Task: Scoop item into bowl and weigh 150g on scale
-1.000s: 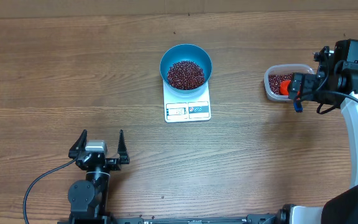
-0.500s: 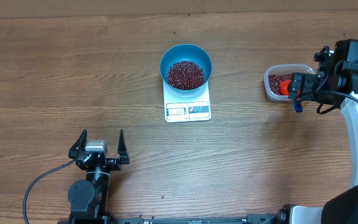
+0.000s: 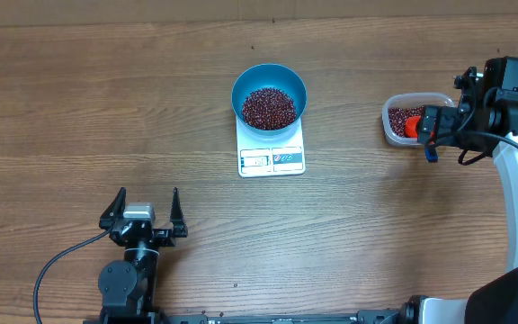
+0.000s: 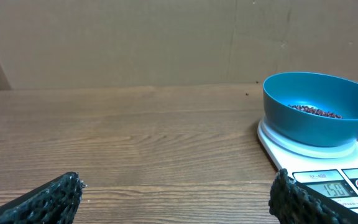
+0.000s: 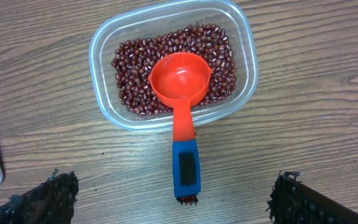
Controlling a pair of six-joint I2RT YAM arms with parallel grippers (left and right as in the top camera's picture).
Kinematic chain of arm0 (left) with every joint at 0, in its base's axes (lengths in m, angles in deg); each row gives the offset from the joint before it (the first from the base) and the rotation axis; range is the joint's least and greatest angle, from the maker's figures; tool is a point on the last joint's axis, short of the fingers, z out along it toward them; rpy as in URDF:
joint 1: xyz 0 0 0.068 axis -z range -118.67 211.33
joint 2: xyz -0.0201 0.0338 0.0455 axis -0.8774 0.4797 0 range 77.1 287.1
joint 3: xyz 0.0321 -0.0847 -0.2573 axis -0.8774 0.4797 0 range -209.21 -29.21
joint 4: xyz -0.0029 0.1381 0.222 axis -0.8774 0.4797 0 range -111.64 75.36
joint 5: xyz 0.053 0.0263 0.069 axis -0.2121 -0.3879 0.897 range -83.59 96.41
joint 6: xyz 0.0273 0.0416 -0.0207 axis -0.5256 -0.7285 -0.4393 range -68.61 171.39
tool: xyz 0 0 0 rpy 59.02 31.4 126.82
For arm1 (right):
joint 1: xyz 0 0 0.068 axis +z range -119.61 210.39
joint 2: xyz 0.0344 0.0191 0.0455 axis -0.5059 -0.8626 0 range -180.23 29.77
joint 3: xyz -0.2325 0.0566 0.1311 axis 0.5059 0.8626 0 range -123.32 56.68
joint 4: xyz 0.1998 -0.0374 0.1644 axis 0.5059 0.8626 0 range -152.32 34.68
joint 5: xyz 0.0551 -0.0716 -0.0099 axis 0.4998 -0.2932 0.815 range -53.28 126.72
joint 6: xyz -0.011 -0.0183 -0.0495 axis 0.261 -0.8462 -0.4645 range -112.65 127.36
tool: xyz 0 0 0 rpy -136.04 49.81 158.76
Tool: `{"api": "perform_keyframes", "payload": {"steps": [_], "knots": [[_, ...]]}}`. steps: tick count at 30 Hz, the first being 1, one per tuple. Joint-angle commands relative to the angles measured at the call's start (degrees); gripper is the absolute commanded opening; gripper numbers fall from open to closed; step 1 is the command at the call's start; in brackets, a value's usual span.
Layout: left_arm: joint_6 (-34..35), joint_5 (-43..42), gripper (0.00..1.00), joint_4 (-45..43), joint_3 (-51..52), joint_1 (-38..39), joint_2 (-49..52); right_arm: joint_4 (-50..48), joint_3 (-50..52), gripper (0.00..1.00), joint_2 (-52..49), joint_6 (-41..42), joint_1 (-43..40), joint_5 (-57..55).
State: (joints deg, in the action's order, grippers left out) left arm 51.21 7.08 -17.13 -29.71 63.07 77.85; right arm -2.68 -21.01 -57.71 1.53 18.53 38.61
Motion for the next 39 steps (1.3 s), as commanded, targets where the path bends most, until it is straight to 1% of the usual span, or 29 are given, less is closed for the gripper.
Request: {"api": "perform_keyframes", "payload": {"steps": [1,5,9,12,15,17,23,26,29,32,36,39], "knots": [[-1.1,-0.2,0.99,0.0,0.2,-0.3,-0.5,-0.1,-1.4,1.00,1.8,0.0,0.1,-0.6],[-1.1,-0.2,1.00,0.0,0.2,-0.3,-0.5,-1.0,-1.4,1.00,4.2,0.0,0.1,0.0],[-1.1,-0.2,1.00,0.0,0.2,-0.3,-0.5,-2.5,-1.2,1.00,7.8,0.0,0.1,3.1],[-1.1,-0.2,1.00,0.0,0.2,-0.3,-0.5,-10.4,2.7,1.00,12.6,0.0,0.1,9.4],[-1.1,-0.2,1.00,0.0,0.2,-0.3,-0.5,-15.8,7.0,1.00,16.1,0.0,0.2,12.1],[-1.1,-0.2,1.00,0.0,0.2,-0.3,-0.5,-22.0,12.6,1.00,20.0,0.3,0.3,14.3],[-1.1,-0.2,1.00,0.0,0.2,-0.3,-0.5,-41.7,30.7,1.00,31.9,9.4,0.3,14.5],[-1.1,-0.2,1.00,0.0,0.2,-0.3,-0.5,-47.0,39.1,1.00,37.1,12.0,0.3,14.6],[-1.1,-0.2,1.00,0.0,0.2,-0.3,-0.5,-51.5,46.2,1.00,41.6,12.2,0.5,15.4],[-1.1,-0.2,1.00,0.0,0.2,-0.3,-0.5,-59.2,55.4,1.00,47.8,12.3,1.7,15.3],[-1.1,-0.2,0.99,0.0,0.2,-0.3,-0.5,-67.1,64.3,1.00,54.1,12.5,3.2,15.3],[-1.1,-0.2,1.00,0.0,0.2,-0.3,-0.5,-71.8,69.4,1.00,57.4,15.1,3.8,14.7]]}}
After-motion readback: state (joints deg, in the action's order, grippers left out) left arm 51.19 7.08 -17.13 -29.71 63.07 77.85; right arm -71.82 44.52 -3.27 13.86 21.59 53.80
